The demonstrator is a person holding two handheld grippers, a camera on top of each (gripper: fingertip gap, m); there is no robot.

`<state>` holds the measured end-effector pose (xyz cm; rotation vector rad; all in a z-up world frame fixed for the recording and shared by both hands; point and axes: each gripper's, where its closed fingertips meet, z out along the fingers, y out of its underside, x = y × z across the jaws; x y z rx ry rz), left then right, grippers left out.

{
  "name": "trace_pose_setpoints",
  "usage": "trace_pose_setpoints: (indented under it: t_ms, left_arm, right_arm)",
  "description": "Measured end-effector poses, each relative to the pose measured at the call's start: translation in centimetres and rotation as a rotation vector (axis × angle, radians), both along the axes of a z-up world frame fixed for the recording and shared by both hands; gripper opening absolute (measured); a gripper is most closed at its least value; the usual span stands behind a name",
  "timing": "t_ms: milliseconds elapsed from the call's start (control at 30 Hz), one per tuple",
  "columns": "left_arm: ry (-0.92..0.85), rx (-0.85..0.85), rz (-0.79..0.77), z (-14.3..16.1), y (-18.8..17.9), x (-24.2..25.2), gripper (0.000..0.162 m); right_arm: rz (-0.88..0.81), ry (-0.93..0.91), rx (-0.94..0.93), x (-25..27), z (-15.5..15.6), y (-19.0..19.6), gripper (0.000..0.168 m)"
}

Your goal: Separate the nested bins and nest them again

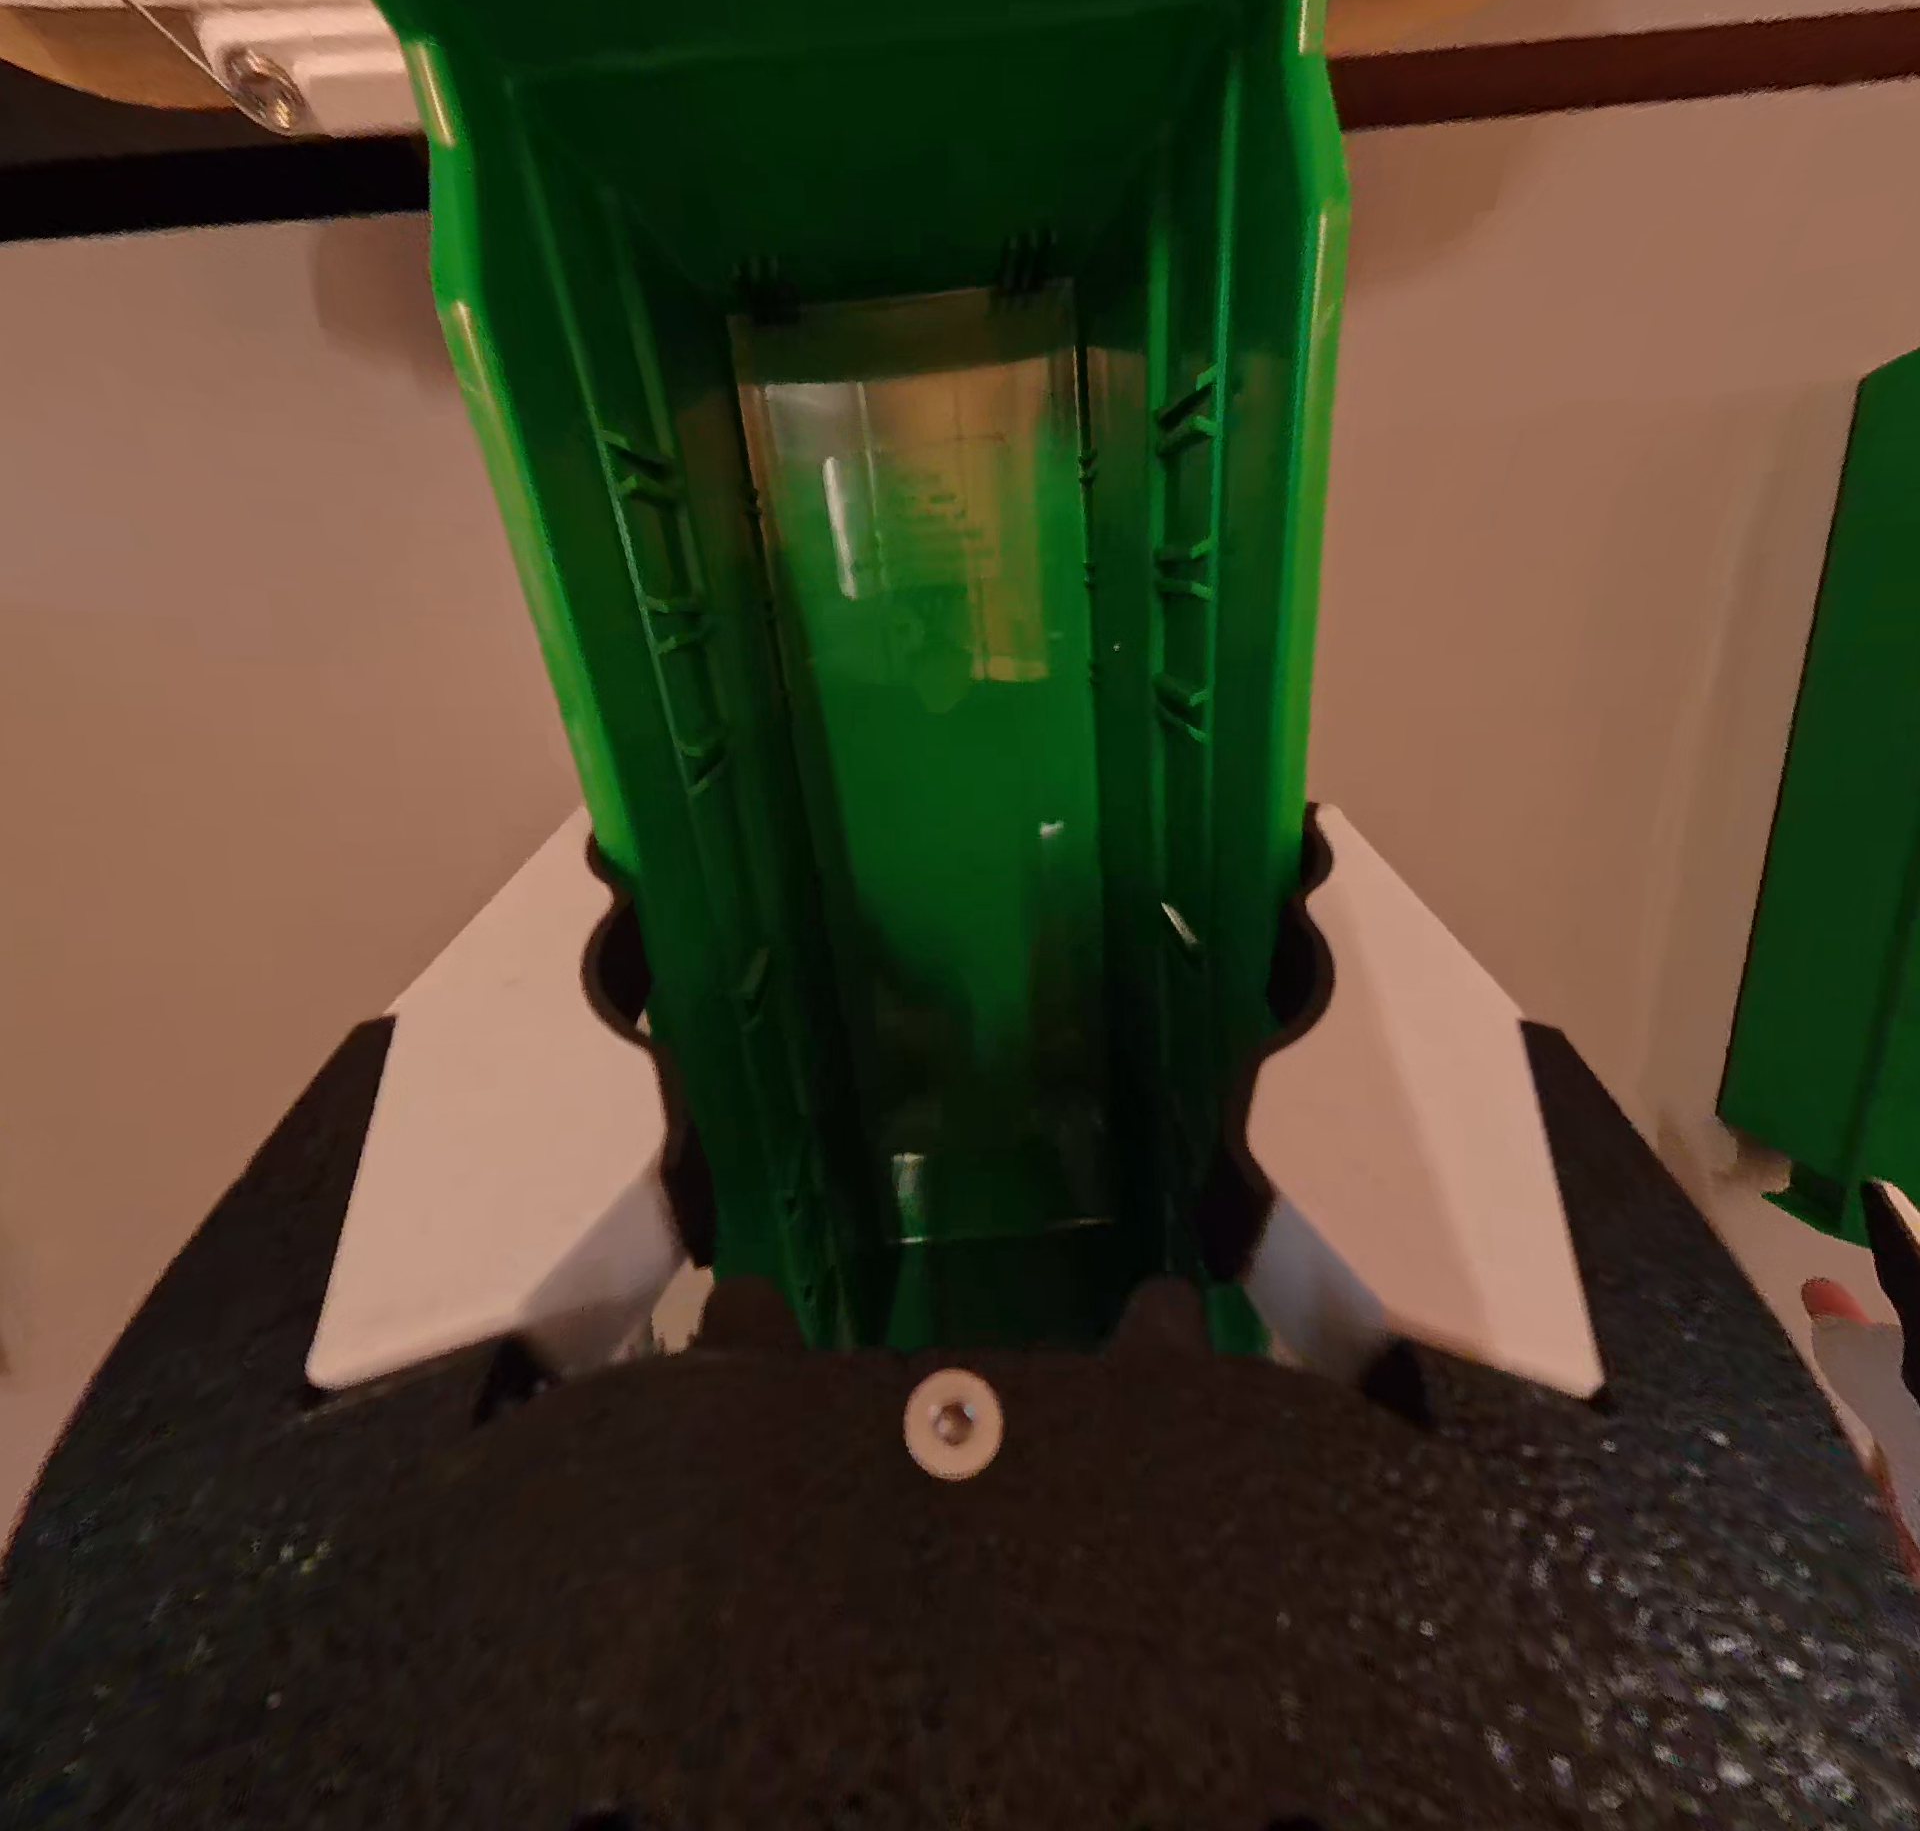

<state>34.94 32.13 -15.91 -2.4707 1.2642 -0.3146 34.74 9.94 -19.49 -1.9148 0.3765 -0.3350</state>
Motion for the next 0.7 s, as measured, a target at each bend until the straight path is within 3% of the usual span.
trace_pose_setpoints:
  t_ms: [267, 467, 700]
  left_arm:
    - [0.126, -0.092, 0.022, -1.4, -1.3, -2.3, 0.136]
    - [0.151, -0.197, 0.014, -1.5, -2.7, -3.0, 0.121]
    - [0.132, -0.211, 0.005, -1.8, -2.8, -3.3, 0.118]
  right_arm:
    - [0.004, 0.000, -0.011, -0.1, -0.3, 0.1, 0.126]
    - [0.012, -0.002, -0.021, -0.3, -0.5, 0.3, 0.126]
    - [0.015, -0.004, -0.033, -0.4, -0.8, 0.5, 0.126]
